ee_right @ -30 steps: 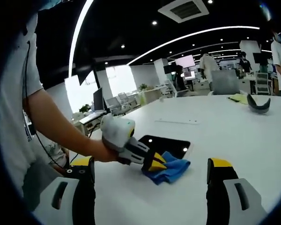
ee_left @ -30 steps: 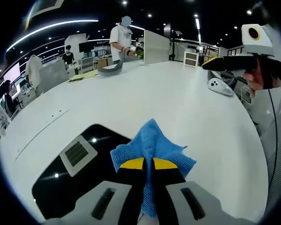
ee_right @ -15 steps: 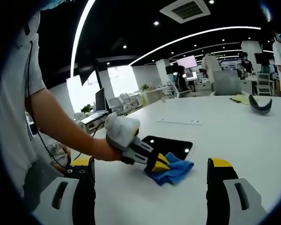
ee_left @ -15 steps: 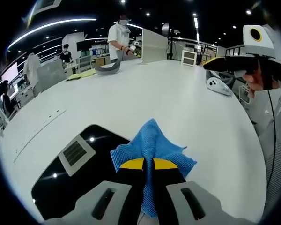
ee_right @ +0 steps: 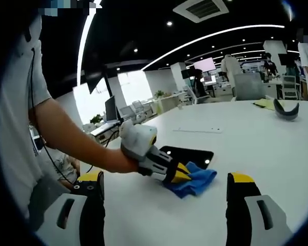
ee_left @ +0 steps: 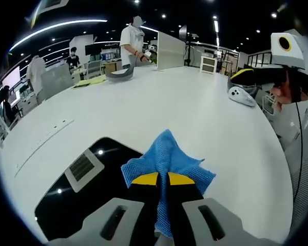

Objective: Wipe the mirror surface with the cleaning cloth until all visible marks leave the cleaned area.

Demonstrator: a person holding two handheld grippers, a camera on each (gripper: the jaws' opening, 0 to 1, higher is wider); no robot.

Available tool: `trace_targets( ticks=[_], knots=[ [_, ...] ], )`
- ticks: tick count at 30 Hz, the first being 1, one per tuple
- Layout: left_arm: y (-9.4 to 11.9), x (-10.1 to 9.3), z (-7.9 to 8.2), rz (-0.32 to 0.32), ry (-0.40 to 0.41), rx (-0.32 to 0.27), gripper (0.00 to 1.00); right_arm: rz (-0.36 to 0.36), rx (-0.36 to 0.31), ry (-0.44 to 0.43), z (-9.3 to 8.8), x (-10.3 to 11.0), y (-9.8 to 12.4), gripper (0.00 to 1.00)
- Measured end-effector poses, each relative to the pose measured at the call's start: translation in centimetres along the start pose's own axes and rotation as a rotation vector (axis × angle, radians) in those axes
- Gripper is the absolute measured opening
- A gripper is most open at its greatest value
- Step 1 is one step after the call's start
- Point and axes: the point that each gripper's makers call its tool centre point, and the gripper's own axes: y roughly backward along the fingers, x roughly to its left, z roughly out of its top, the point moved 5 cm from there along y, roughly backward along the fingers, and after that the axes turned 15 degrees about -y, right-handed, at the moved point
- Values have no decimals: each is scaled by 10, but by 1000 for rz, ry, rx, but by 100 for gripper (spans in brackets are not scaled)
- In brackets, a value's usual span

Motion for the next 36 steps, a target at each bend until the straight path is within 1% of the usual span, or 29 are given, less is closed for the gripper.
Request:
trace_targets(
  ticks=[4, 16, 19, 24, 27, 33, 36],
  knots=[
    [-1, 3, 0, -4, -16, 1, 3, -2, -3, -6, 0, -2, 0, 99],
    [-4, 15, 0, 6, -29, -6, 3, -3, -3, -11, 1, -4, -2, 98],
    [-4, 17, 0, 9, -32, -9, 3, -2, -8, -23, 1, -4, -2, 98],
    [-5, 21, 0, 18, -36, -10, 3, -7, -13, -17, 2, -5, -2, 98],
    [-6, 25, 0, 19, -47, -10, 3, -13, -27, 8, 6, -5, -3, 98],
    [-8, 32, 0, 26, -57, -15, 3, -8, -10, 8, 6, -6, -5, 98],
    [-9, 39, -1, 29, -48, -20, 3, -15, -9, 5, 5, -8, -4, 98]
  ],
)
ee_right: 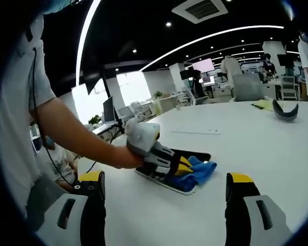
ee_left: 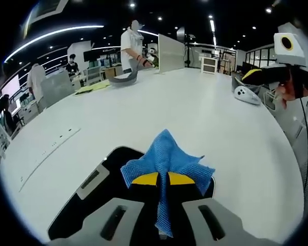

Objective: Wipe the mirror surface with the cleaning cloth until all visible marks leave the cleaned area.

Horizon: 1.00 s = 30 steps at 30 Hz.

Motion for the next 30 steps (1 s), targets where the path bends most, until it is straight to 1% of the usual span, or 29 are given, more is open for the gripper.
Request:
trace_targets(
  ticks=[6, 11, 18, 20, 30],
  knots=[
    [-2, 7, 0, -4, 14, -11, 3, -6, 2, -11, -2, -3, 3, 97],
    [-3, 12, 0, -11, 2, -13, 3, -13, 5, -14, -3, -5, 3, 97],
    [-5, 20, 0, 14, -1, -11, 3, -19, 5, -20, -5, -8, 4, 97],
    [-7, 25, 0, 17, -2, -11, 3, -22, 4, -23, -5, -8, 5, 96],
    [-7, 36, 1, 34, -4, -4, 3, -28, 10, -27, -6, -11, 5, 96]
  ],
)
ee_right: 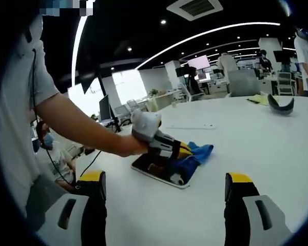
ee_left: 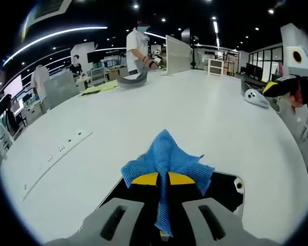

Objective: Wipe the mirror surface with the cleaning cloth until all visible marks leave the cleaned area.

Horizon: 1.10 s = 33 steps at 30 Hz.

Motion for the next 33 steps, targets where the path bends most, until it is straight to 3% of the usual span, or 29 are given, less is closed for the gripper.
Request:
trace_targets(
  ticks=[33],
  knots=[
    [1, 33, -12, 76, 24, 14, 3, -11, 8, -16, 1, -5, -4, 94]
  ],
)
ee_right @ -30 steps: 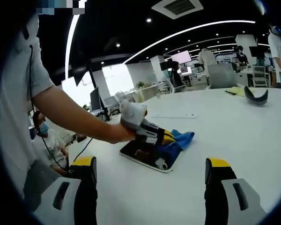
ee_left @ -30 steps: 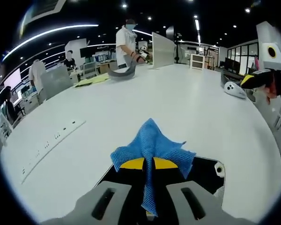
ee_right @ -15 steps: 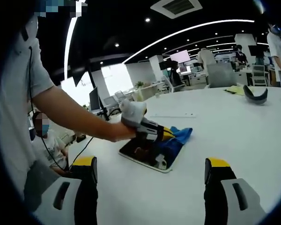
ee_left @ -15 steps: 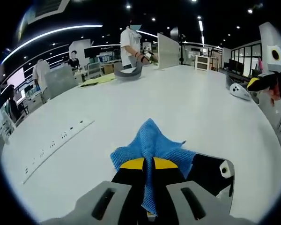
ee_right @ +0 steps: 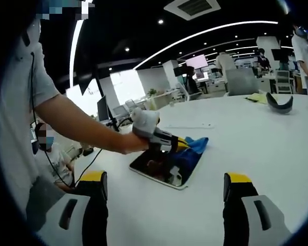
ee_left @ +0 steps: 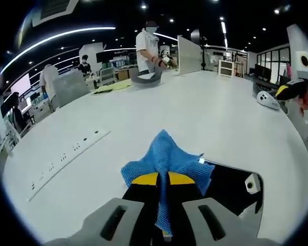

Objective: Wipe the mirror surface with the cleaning cloth until all visible marks leave the cleaned area.

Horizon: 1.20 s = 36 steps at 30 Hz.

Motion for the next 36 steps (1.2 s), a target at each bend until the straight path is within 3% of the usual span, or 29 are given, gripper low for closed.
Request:
trace_targets(
  ticks=[36],
  knots=[
    [6, 5, -6, 26, 32, 6, 3, -2, -9, -9, 5, 2, -4, 97]
  ],
)
